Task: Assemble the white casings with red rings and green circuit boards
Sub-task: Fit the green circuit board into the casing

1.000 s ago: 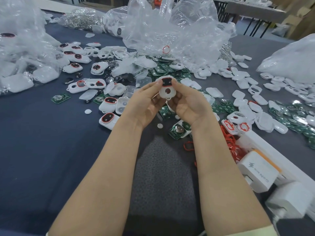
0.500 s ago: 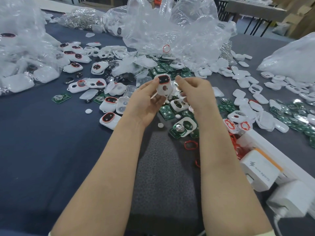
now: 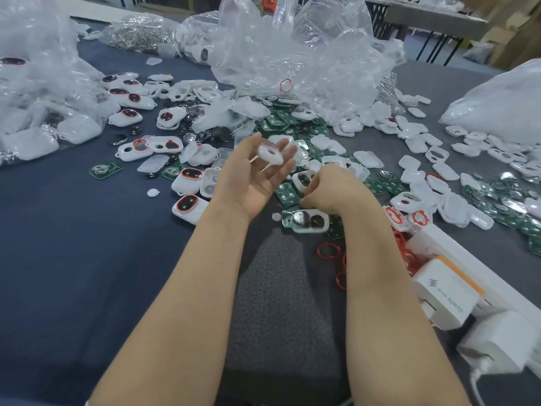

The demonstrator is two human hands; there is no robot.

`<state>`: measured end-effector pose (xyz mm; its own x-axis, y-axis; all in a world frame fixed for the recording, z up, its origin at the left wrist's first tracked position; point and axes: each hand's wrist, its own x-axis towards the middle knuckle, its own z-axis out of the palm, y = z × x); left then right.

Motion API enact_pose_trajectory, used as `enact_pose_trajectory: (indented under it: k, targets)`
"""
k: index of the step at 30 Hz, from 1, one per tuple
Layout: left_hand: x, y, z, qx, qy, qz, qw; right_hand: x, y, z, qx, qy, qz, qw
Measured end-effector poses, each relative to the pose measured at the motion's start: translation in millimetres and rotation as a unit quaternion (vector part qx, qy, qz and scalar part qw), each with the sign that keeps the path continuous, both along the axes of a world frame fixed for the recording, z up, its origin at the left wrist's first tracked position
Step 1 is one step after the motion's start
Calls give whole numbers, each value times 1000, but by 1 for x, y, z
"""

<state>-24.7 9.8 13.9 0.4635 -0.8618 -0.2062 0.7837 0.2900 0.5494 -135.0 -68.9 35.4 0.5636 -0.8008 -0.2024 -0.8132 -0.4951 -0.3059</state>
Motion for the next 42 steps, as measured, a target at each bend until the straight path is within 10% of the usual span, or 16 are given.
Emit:
enact_pose_trajectory:
  k: [7,11,15,36,42]
  targets:
    - [-2,-7,-4,42,-75,43,995,1,-8,-7,-23,-161,-22,987]
    - [-6,-11,-11,131,-294,123,939,5,-9,-4,126,-460,-76,876]
    - [-9,-11,-15,187,-421,179,869,5,-8,-5,234,-541,-35,807]
    - [-7,-17,-8,126,-165,164,964,15,1,-8,155,-505,-26,848]
    - [-10,-15,-8,94,-228,133,960,22,7,-8,35,-476,0,879]
